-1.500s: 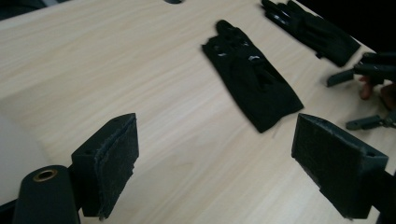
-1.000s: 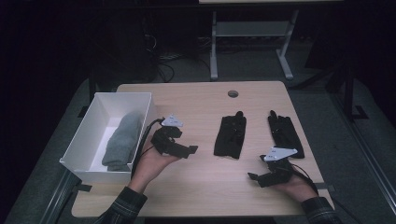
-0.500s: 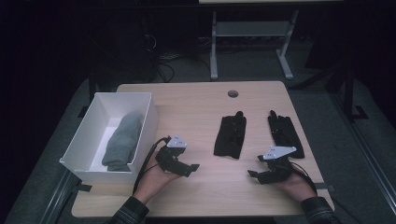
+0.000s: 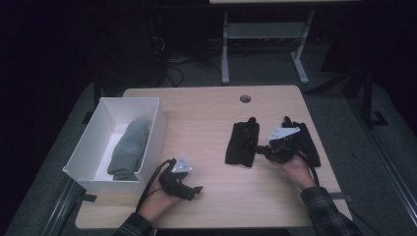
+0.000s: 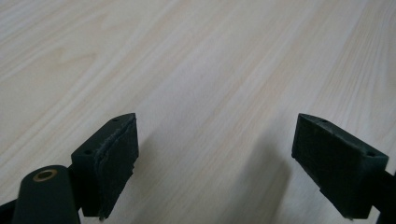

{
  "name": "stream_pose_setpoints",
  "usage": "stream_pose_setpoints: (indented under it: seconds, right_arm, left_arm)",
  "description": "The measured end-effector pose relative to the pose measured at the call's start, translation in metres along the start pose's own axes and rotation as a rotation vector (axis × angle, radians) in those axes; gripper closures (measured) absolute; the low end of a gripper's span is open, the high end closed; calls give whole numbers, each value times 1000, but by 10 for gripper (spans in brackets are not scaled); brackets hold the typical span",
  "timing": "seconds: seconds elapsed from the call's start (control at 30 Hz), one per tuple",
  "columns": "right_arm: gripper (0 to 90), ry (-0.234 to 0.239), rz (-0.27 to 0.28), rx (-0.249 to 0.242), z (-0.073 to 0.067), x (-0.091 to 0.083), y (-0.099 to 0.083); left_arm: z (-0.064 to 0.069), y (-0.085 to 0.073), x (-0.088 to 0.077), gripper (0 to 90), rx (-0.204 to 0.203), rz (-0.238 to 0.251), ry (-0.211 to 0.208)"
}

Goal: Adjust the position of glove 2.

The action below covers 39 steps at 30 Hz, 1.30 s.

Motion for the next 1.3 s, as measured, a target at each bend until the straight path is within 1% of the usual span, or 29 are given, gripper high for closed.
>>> stream_pose_setpoints:
  seconds: [0.03,0.1,0.13,0.2,0.23,0.27,0.3,0.33,0.37,0.43,0.5,0.53,0.6,0.67,0.77,0.83,0.87,0.9,0.93,0.97,1.0,1.03,1.07,1.1,1.13,1.17,1.23,1.27,1.3]
  right_arm:
    - [900,6,5,0,2,4,4]
    - [900,18,10,5,4,11,12]
    - [900,18,10,5,4,11,12]
    - [900,36,24,5,6,20,20]
    - [900,49,21,5,7,28,26]
    - [900,49,21,5,7,28,26]
    - [900,55,9,7,7,37,29]
    - [900,54,4,-3,8,41,29]
    - [900,56,-11,6,7,44,28]
    - [900,58,-20,2,7,47,27]
    - [900,55,-62,-2,6,55,21]
    - [900,62,-53,5,6,55,20]
    - [900,67,-53,6,5,55,20]
    - [900,73,-63,-8,2,54,20]
    - [900,94,-67,-28,-5,53,18]
    - [900,120,-76,-59,-14,51,16]
    - [900,120,-76,-59,-14,51,16]
    - [900,136,-86,-70,-21,50,15]
    - [900,136,-86,-70,-21,50,15]
    - [900,155,-87,-86,-28,49,13]
    - [900,155,-87,-86,-28,49,13]
    - [900,179,-86,-103,-35,47,11]
    - [900,191,-91,-103,-39,46,10]
    - [900,191,-91,-103,-39,46,10]
    - [900,199,-92,-114,-43,46,9]
    - [900,215,-101,-130,-51,45,8]
    - [900,232,-109,-146,-58,44,7]
    - [900,232,-109,-146,-58,44,7]
    - [900,249,-112,-160,-65,43,6]
  left_arm:
    - [1,-4,1,138,21,18,10]
    - [0,-5,2,138,26,34,8]
    - [0,-5,2,135,26,34,8]
    - [-1,-7,3,130,28,62,1]
    - [-2,-8,3,129,34,72,-3]
    - [-2,-8,3,130,34,72,-3]
    - [-2,-8,3,130,36,76,-5]
    - [-2,-8,3,130,36,76,-5]
    - [-2,-8,3,131,36,76,-5]
    - [-3,-8,3,131,40,73,-5]
    - [-3,-9,3,132,44,74,-9]
    - [-4,-9,3,132,43,73,-9]
    - [-4,-9,3,133,40,73,-7]
    - [-5,-8,3,133,39,72,-5]
    - [-5,-8,3,133,39,72,-5]
    - [-5,-8,3,133,39,71,-5]
    - [-5,-8,3,133,39,71,-5]
    - [-5,-8,3,133,41,72,-6]
    - [-5,-8,3,133,41,72,-6]
    - [-5,-8,3,133,42,72,-5]
    - [-5,-8,3,133,42,72,-5]
    - [-5,-8,3,133,41,72,-5]
    - [-6,-8,3,133,43,71,-5]
    - [-6,-8,3,133,43,71,-5]
    - [-6,-8,3,133,42,73,-6]
    - [-6,-8,3,133,39,73,-5]
    - [-6,-8,3,133,39,73,-5]
    - [-6,-8,3,133,39,73,-5]
    - [-6,-8,3,133,40,73,-4]
Point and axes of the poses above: each handheld gripper's, and its own axes: x roughly forward along the jaws, y roughly out of its top, z roughly to its right, the point moved 3 cm from there along x, roughly forward along the jaws, and after that the axes turned 2 degrees about x, right-handed, at the moved point
